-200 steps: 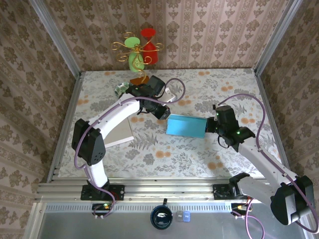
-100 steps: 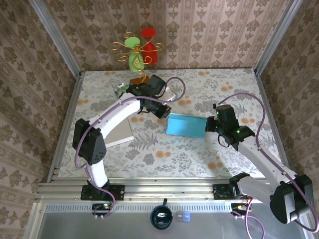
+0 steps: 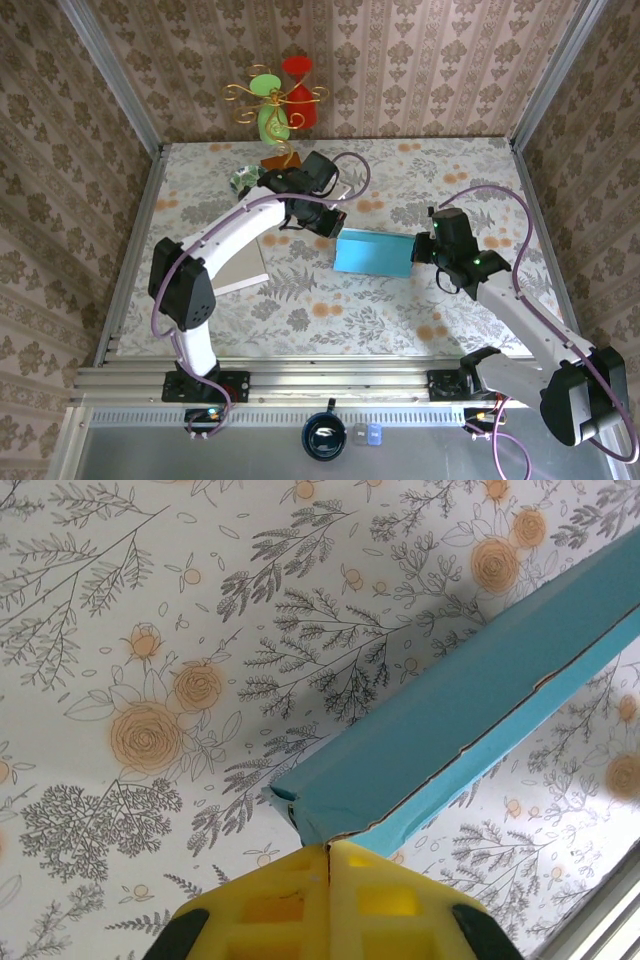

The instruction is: Fold the paper box

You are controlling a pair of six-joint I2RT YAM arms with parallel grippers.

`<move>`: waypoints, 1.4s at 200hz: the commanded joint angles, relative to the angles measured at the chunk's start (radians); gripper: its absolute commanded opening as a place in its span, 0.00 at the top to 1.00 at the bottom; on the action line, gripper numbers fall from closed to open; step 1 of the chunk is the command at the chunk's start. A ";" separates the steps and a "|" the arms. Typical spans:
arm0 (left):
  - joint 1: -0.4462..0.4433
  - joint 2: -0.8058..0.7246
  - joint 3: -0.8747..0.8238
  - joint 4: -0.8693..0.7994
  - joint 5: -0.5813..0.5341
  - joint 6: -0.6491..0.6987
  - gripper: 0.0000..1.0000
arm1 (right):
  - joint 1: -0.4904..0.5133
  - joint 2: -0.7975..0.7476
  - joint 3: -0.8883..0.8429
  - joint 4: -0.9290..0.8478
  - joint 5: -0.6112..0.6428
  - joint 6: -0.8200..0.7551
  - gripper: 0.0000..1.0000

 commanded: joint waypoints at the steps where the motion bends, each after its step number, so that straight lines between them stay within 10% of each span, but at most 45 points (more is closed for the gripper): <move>1: -0.011 0.023 0.043 -0.024 0.010 -0.106 1.00 | 0.012 0.017 0.024 -0.053 -0.024 0.019 1.00; 280: -0.081 -0.189 -0.365 0.356 -0.137 -0.111 1.00 | 0.025 -0.090 -0.055 -0.036 -0.020 0.047 0.91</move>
